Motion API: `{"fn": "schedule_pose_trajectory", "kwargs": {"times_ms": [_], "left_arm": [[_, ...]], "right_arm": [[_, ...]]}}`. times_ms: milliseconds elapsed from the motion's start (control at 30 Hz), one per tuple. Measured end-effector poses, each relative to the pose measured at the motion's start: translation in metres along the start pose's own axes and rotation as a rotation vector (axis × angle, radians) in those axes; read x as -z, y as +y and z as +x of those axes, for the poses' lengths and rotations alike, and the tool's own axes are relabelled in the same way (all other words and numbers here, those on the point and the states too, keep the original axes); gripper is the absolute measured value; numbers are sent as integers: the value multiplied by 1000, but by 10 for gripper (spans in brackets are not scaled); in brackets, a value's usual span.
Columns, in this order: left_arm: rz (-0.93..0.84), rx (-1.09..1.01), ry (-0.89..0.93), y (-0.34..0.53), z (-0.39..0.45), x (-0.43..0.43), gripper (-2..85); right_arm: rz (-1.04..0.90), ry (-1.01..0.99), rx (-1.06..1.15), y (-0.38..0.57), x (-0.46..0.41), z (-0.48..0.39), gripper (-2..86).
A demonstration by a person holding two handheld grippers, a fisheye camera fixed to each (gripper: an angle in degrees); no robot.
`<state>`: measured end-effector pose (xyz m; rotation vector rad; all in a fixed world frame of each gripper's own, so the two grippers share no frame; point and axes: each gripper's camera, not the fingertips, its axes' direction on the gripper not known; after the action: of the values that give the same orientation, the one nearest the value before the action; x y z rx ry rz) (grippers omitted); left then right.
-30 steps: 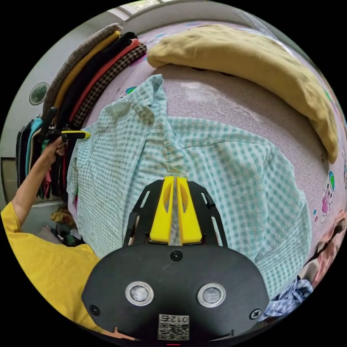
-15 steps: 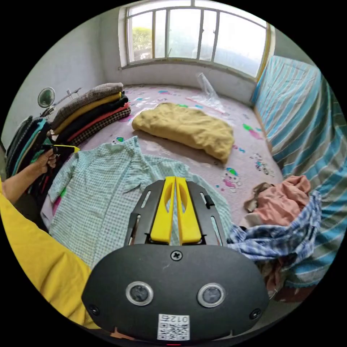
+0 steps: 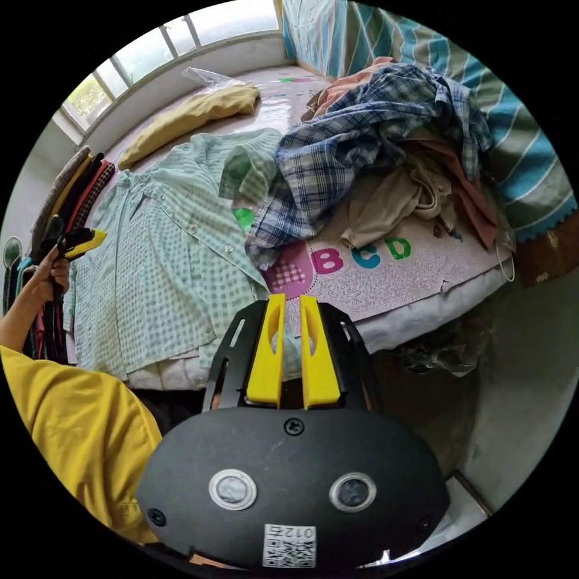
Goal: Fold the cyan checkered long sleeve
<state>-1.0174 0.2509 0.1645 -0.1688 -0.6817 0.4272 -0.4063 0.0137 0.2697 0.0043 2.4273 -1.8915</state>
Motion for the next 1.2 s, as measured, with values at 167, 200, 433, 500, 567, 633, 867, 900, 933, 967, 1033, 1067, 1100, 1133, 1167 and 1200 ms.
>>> {"fn": "schedule_pose_trajectory", "kwargs": {"times_ms": [167, 200, 433, 500, 567, 633, 867, 900, 933, 967, 1033, 1067, 1100, 1133, 1167, 1200], "left_arm": [[-7, 85, -58, -21, -27, -16, 4], [-5, 97, -59, -23, -30, -18, 4], [39, 269, -26, -49, -83, -30, 8], [81, 318, 19, -55, -101, -30, 12], [135, 380, 59, -65, -121, -30, 19], [163, 433, 93, -72, -136, -32, 24], [248, 538, 69, -87, -172, -46, 33], [256, 541, 60, -88, -174, -46, 34], [273, 540, 42, -89, -178, -46, 34], [283, 550, 28, -89, -182, -47, 35], [302, 545, 25, -90, -188, -49, 35], [301, 536, 14, -93, -192, -52, 36], [295, 534, 9, -94, -194, -54, 36], [280, 529, 12, -98, -200, -60, 36], [263, 530, 18, -101, -207, -67, 35], [253, 532, 18, -103, -210, -70, 35]], "right_arm": [[-56, -92, 122, 5, -2, 11, 67], [-68, -101, 141, 4, -3, 10, 69], [-46, -177, 207, -1, 23, 21, 12], [-24, -241, 181, -5, 38, 29, 9], [0, -285, 174, -8, 58, 34, 8], [14, -301, 179, -10, 71, 37, 8], [57, -333, 163, -17, 107, 51, 8], [59, -335, 159, -17, 109, 52, 8], [64, -340, 145, -17, 111, 56, 8], [69, -350, 133, -17, 113, 59, 7], [75, -355, 117, -17, 115, 63, 7], [76, -358, 112, -16, 115, 65, 7], [76, -360, 110, -16, 116, 65, 7], [76, -363, 107, -16, 116, 66, 7], [77, -366, 108, -15, 116, 66, 7], [77, -368, 109, -15, 116, 66, 7]]}}
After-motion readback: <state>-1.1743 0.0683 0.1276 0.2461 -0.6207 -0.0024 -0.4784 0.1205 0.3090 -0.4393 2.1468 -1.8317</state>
